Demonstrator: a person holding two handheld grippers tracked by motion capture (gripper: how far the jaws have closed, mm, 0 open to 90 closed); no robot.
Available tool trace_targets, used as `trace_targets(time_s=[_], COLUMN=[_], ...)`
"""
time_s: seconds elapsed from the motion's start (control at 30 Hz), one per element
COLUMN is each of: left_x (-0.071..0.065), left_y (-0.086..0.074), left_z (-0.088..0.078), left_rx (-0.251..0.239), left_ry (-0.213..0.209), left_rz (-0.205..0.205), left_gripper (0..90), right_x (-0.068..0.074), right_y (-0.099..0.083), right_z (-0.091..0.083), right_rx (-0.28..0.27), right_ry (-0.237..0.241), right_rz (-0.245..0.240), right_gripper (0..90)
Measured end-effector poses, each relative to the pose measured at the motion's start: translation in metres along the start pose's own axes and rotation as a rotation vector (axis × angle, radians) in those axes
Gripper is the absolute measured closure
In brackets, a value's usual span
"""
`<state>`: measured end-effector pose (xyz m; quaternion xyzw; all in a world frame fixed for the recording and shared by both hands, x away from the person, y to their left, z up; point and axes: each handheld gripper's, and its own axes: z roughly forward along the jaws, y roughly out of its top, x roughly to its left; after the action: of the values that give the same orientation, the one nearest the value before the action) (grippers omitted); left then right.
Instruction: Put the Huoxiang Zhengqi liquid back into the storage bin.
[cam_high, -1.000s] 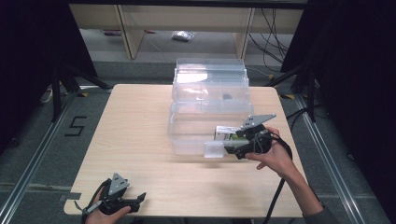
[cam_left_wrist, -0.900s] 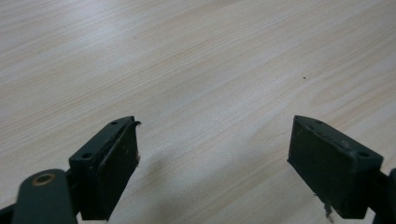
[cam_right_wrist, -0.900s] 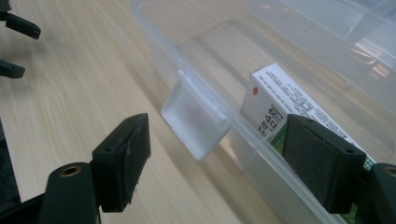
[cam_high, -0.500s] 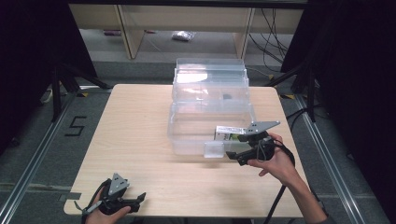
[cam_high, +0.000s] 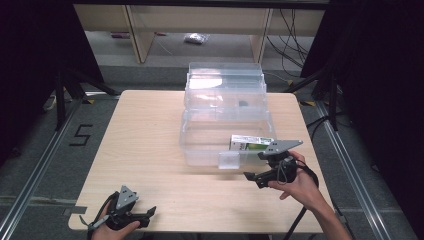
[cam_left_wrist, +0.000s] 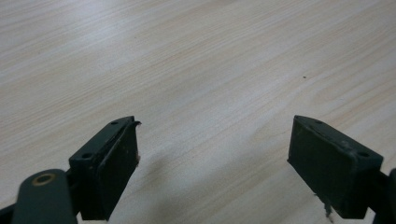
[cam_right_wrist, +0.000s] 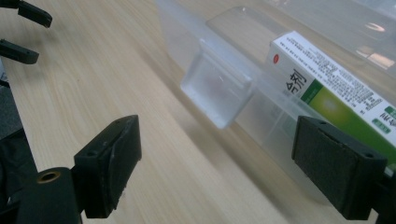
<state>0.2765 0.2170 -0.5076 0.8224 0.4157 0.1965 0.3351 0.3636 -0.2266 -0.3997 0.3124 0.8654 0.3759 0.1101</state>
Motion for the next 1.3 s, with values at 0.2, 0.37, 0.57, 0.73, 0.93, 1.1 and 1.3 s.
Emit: trace_targets(time_s=[0.2, 0.37, 0.57, 0.73, 0.93, 1.1, 1.3], left_x=[0.000, 0.000, 0.000, 0.000, 0.000, 0.000, 0.000], left_y=[0.000, 0.000, 0.000, 0.000, 0.000, 0.000, 0.000], left_z=[0.000, 0.000, 0.000, 0.000, 0.000, 0.000, 0.000], left_rx=[0.003, 0.010, 0.007, 0.007, 0.007, 0.007, 0.006], left_ry=[0.007, 0.011, 0.005, 0.004, 0.007, 0.008, 0.003], left_rz=[0.003, 0.000, -0.004, -0.002, 0.003, 0.011, 0.004], left_gripper=[15.4, 15.4, 15.4, 15.4, 15.4, 15.4, 15.4], right_x=[0.003, 0.007, 0.009, 0.011, 0.010, 0.012, 0.014], right_y=[-0.014, -0.024, -0.033, -0.041, -0.051, -0.062, -0.074], right_z=[0.002, 0.004, 0.005, 0.004, 0.004, 0.003, -0.001], right_rx=[-0.002, 0.001, -0.029, -0.038, -0.056, -0.051, -0.075], right_ry=[-0.018, -0.013, -0.022, -0.019, -0.021, -0.018, -0.015], right_rz=[0.007, 0.020, 0.030, 0.037, 0.046, 0.091, 0.099], right_gripper=[16.7, 16.6, 16.5, 16.5, 16.5, 16.5, 16.5])
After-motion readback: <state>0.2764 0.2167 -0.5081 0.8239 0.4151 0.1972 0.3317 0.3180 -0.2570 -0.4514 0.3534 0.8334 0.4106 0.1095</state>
